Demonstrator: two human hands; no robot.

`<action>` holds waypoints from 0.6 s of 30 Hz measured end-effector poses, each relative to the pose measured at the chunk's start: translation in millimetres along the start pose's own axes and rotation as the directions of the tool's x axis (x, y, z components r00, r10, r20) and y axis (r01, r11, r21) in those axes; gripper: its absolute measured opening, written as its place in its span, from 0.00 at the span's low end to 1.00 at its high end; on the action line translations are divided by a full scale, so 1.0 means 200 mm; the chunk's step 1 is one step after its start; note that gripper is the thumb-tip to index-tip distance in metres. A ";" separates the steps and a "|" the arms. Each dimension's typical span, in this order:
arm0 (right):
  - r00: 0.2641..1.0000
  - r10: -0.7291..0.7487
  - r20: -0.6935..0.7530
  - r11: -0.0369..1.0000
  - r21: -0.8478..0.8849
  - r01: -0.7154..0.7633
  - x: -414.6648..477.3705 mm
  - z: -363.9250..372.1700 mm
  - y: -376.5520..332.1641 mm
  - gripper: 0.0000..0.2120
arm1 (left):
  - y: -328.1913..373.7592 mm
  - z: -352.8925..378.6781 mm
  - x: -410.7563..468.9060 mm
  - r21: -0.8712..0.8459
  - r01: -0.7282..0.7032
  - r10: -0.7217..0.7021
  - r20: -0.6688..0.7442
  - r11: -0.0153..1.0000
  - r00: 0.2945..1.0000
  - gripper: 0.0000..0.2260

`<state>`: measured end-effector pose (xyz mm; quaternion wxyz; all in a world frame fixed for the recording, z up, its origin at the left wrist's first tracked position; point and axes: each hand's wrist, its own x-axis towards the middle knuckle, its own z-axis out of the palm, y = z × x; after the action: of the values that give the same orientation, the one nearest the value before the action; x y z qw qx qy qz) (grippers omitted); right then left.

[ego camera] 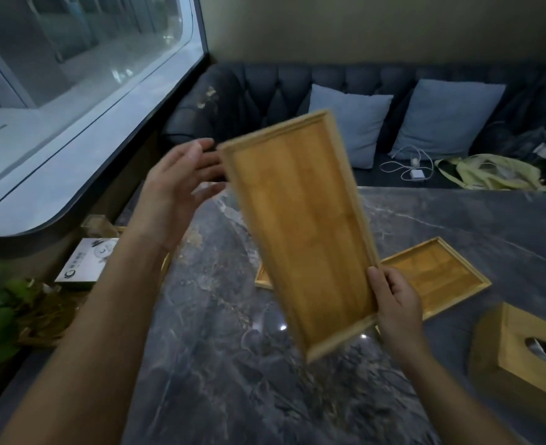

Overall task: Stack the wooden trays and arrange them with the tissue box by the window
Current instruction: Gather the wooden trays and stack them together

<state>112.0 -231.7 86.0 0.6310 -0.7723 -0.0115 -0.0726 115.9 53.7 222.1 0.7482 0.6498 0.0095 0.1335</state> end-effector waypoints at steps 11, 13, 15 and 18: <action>0.951 0.143 -0.274 0.989 0.016 -0.144 0.18 0.14 0.06 0.13 | -0.69 0.30 -0.12 0.630 0.102 -0.296 0.210 0.770 0.932 0.18; 0.952 0.154 -0.264 0.987 -0.010 -0.162 0.20 0.18 0.09 0.13 | -0.75 0.29 -0.09 0.775 -0.014 -0.208 0.187 0.632 0.960 0.12; 0.962 0.145 -0.231 0.984 -0.063 -0.164 0.23 0.23 0.12 0.13 | -0.81 0.27 -0.04 0.856 -0.063 -0.136 0.153 0.512 0.979 0.11; 0.979 0.153 -0.131 0.960 -0.216 -0.179 0.30 0.29 0.15 0.14 | -0.87 0.23 0.01 0.921 -0.078 -0.070 0.113 0.382 0.991 0.14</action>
<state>179.8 -184.9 52.4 0.5422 -0.8322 0.0976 -0.0637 159.0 -12.1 60.3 0.2590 0.9633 0.0305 0.0640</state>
